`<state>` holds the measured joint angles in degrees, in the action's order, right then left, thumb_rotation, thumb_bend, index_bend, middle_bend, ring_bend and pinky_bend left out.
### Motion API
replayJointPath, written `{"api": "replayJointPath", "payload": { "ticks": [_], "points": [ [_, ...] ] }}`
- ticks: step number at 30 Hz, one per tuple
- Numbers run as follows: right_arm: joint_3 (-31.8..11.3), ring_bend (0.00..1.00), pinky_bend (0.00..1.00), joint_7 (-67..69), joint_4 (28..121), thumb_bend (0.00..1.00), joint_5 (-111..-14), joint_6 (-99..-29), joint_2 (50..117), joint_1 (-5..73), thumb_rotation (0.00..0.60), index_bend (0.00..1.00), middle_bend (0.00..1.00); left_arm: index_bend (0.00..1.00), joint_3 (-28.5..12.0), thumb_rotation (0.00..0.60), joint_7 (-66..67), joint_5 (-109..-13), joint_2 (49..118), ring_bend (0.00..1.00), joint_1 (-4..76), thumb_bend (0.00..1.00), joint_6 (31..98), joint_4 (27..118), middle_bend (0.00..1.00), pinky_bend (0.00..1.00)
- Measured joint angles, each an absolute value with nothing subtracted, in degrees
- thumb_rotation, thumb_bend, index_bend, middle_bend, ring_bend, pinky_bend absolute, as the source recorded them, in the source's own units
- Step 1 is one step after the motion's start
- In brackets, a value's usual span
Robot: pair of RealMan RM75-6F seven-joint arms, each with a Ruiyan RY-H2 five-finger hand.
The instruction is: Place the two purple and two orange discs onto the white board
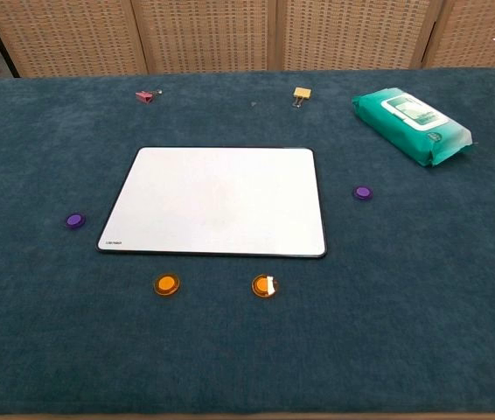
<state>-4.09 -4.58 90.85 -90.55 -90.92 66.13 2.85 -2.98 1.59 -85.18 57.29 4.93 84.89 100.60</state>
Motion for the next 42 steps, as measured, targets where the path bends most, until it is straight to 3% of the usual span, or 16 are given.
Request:
{"api": "replayJointPath", "payload": {
  "ticks": [6, 13, 19, 27, 42],
  "points": [
    [-3.59, 0.00, 0.00, -3.63, 90.50, 0.00, -90.38, -89.26, 66.42, 3.24, 0.600, 0.03, 0.00, 0.00, -2.79, 0.600, 1.55, -85.41, 57.55, 0.00, 4.92, 0.02, 84.94, 100.12, 0.00, 0.00],
    [-4.51, 0.00, 0.00, -3.47, 90.68, 0.01, -88.84, -84.53, 66.78, 5.99, 0.600, 0.20, 0.00, 0.00, -2.92, 0.600, 0.87, -85.60, 57.70, 0.00, 4.81, 0.02, 85.49, 98.79, 0.00, 0.00],
    [-6.71, 0.00, 0.00, -4.70, 90.65, 0.17, -86.43, -74.61, 67.87, 12.66, 0.600, 0.32, 0.00, 0.00, -3.51, 0.600, 0.02, -84.31, 57.72, 0.00, 4.83, 0.02, 85.44, 98.24, 0.00, 0.00],
    [-10.58, 0.00, 0.00, -4.61, 85.97, 0.25, -81.44, -60.01, 72.98, 24.70, 0.600, 0.34, 0.00, 0.00, -3.92, 0.600, 1.61, -82.66, 58.22, 0.00, 5.50, 0.02, 83.97, 98.32, 0.00, 0.00],
    [-12.70, 0.00, 0.00, -8.79, 75.76, 0.28, -75.24, -51.50, 84.50, 35.22, 0.600, 0.38, 0.00, 0.00, -4.01, 0.600, 2.94, -81.27, 58.96, 0.00, 5.80, 0.02, 83.12, 98.27, 0.00, 0.00]
  ]
}}
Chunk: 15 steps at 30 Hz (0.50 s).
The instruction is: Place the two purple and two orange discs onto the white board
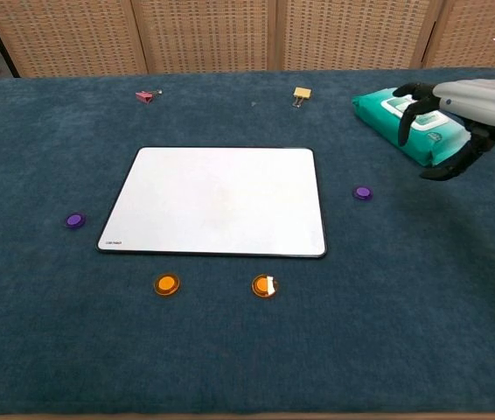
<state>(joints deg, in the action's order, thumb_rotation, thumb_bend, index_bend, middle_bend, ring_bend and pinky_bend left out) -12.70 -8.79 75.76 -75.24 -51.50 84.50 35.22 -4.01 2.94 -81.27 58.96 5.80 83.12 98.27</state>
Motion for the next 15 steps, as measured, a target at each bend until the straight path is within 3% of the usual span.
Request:
{"api": "replayJointPath", "payload": {
  "ticks": [15],
  "points": [
    [-12.29, 0.00, 0.00, -13.23, 69.95, 0.28, -70.11, -47.13, 91.97, 40.46, 0.600, 0.38, 0.00, 0.00, -4.05, 0.600, 2.22, -81.02, 58.64, 0.00, 5.65, 0.02, 83.20, 98.13, 0.00, 0.00]
  ]
}}
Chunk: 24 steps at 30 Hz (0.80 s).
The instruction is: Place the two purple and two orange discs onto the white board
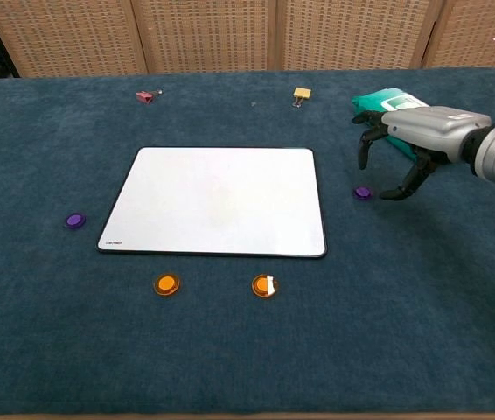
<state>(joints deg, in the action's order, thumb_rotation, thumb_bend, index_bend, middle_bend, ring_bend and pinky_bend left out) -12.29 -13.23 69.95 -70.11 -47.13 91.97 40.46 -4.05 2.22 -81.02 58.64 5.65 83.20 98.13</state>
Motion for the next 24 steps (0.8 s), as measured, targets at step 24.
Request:
{"api": "replayJointPath", "payload": {
  "ticks": [24],
  "points": [
    [-11.08, 0.00, 0.00, -12.59, 64.22, 0.31, -66.12, -43.44, 94.58, 43.27, 0.600, 0.41, 0.00, 0.00, -4.07, 0.600, 1.22, -80.88, 58.19, 0.00, 5.59, 0.02, 83.04, 98.15, 0.00, 0.00]
  ]
}}
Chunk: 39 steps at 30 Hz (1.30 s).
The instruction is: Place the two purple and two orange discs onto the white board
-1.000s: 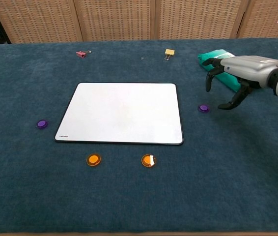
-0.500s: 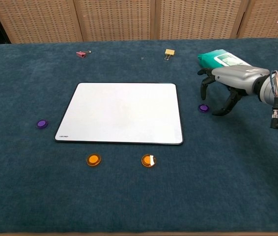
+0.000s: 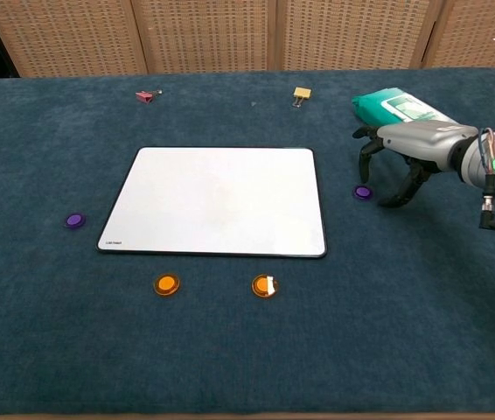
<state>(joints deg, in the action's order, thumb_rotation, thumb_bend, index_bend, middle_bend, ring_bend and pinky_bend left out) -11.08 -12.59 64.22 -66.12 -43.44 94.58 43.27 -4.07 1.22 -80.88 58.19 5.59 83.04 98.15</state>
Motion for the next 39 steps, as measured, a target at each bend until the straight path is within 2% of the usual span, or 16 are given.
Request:
{"api": "replayJointPath", "payload": {
  "ticks": [23, 39],
  "points": [
    [-10.83, 0.00, 0.00, -11.77, 62.32, 0.39, -65.22, -42.90, 96.12, 44.87, 0.600, 0.50, 0.00, 0.00, -4.18, 0.600, 0.99, -80.62, 58.10, 0.00, 5.56, 0.02, 83.03, 98.04, 0.00, 0.00],
    [-11.23, 0.00, 0.00, -11.23, 66.21, 0.41, -66.55, -45.20, 94.56, 44.99, 0.600, 0.52, 0.00, 0.00, -4.13, 0.600, 0.78, -80.72, 58.00, 0.00, 5.52, 0.02, 83.03, 98.15, 0.00, 0.00]
  ]
}}
